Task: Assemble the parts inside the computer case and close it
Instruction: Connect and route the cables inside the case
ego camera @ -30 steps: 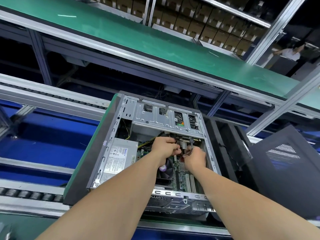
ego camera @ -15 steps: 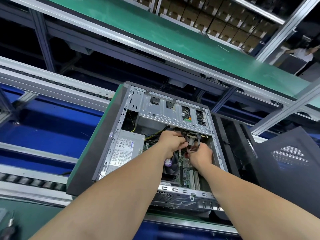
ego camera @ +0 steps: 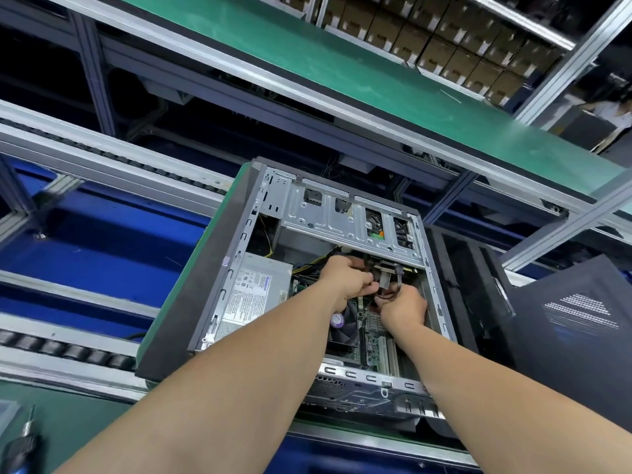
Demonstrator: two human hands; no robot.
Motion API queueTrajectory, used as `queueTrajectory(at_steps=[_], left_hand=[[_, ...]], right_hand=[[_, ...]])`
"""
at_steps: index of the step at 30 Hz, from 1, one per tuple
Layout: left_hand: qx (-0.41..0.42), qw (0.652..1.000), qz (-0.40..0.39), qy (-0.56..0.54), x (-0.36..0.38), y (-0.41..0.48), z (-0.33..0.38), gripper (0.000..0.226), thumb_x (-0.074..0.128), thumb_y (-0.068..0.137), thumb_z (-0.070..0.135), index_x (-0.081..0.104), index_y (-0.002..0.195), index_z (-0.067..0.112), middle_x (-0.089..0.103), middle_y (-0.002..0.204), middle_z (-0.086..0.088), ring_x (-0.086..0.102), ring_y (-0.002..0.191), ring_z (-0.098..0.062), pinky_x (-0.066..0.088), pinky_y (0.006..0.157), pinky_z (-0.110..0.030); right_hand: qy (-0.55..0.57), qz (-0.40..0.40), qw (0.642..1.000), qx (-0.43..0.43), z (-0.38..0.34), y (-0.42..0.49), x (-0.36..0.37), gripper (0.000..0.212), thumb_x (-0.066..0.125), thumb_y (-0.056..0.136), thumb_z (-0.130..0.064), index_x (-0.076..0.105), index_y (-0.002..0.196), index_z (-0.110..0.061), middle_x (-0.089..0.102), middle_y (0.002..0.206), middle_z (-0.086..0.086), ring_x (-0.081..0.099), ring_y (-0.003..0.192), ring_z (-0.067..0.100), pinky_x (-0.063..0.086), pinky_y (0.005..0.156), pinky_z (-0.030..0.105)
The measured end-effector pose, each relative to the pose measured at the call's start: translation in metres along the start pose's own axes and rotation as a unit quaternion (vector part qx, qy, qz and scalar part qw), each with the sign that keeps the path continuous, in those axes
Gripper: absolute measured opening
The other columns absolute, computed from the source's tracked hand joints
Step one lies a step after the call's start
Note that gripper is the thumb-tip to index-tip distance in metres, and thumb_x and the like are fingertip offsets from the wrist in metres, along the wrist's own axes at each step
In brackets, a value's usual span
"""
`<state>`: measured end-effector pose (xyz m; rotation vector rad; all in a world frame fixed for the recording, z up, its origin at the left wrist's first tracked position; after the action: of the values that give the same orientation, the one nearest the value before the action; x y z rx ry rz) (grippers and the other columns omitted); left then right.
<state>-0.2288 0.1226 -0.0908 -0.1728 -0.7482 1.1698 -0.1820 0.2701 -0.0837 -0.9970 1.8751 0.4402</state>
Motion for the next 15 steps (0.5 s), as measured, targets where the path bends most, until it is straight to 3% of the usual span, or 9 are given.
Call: queueTrajectory(at_steps=[2,4,7,12,15], left_hand=[[0.004,1.000,-0.006,0.010,0.001,0.002,-0.001,0.024,0.061,0.092,-0.013,0.055,0.110,0.001,0.059,0.123,-0.028,0.073,0.096,-0.039,0.063,0.082,-0.037],[0.012,1.000,-0.001,0.019,-0.001,0.003,0.000,0.021,0.060,0.092,-0.013,0.056,0.100,0.006,0.060,0.120,-0.028,0.074,0.093,-0.038,0.062,0.082,-0.036],[0.015,1.000,0.002,0.021,-0.002,0.004,0.000,0.021,0.060,0.091,-0.014,0.056,0.097,0.006,0.061,0.117,-0.027,0.074,0.090,-0.038,0.063,0.080,-0.036],[0.029,0.997,-0.003,0.067,0.001,0.007,0.001,0.015,0.062,0.091,-0.013,0.060,0.089,0.002,0.062,0.116,-0.028,0.075,0.087,-0.039,0.063,0.082,-0.041],[0.032,0.996,-0.002,0.079,0.002,0.011,0.000,0.011,0.063,0.091,-0.011,0.065,0.086,-0.002,0.065,0.113,-0.029,0.074,0.087,-0.037,0.062,0.083,-0.042]], right_hand=[[0.000,0.031,0.999,0.009,0.000,-0.001,-0.003,0.030,0.075,0.088,-0.002,0.059,0.070,-0.021,0.049,0.069,-0.003,0.053,0.076,0.018,0.046,0.075,0.031],[0.019,0.063,0.997,0.030,0.001,-0.002,-0.008,0.037,0.071,0.089,0.005,0.056,0.065,-0.019,0.053,0.077,0.002,0.052,0.069,0.017,0.047,0.073,0.030],[0.009,0.058,0.998,0.030,0.000,-0.004,-0.007,0.032,0.074,0.090,-0.001,0.059,0.068,-0.019,0.065,0.092,0.013,0.056,0.069,0.023,0.043,0.070,0.027],[-0.002,0.042,0.999,0.006,-0.006,-0.008,-0.007,0.018,0.073,0.090,-0.015,0.060,0.077,-0.016,0.066,0.097,0.017,0.058,0.079,0.029,0.046,0.074,0.030],[0.014,0.033,0.999,-0.005,-0.009,-0.009,-0.005,0.017,0.074,0.085,-0.019,0.060,0.078,-0.015,0.067,0.095,0.018,0.058,0.074,0.026,0.041,0.068,0.028]])
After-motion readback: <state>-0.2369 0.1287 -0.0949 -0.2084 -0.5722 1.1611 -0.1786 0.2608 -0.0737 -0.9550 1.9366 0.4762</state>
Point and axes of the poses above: each hand's wrist, its own y-axis towards the middle knuckle, its own x-axis out of the palm, z = x × y, the point moved 8 cm from there along y, towards the middle knuckle
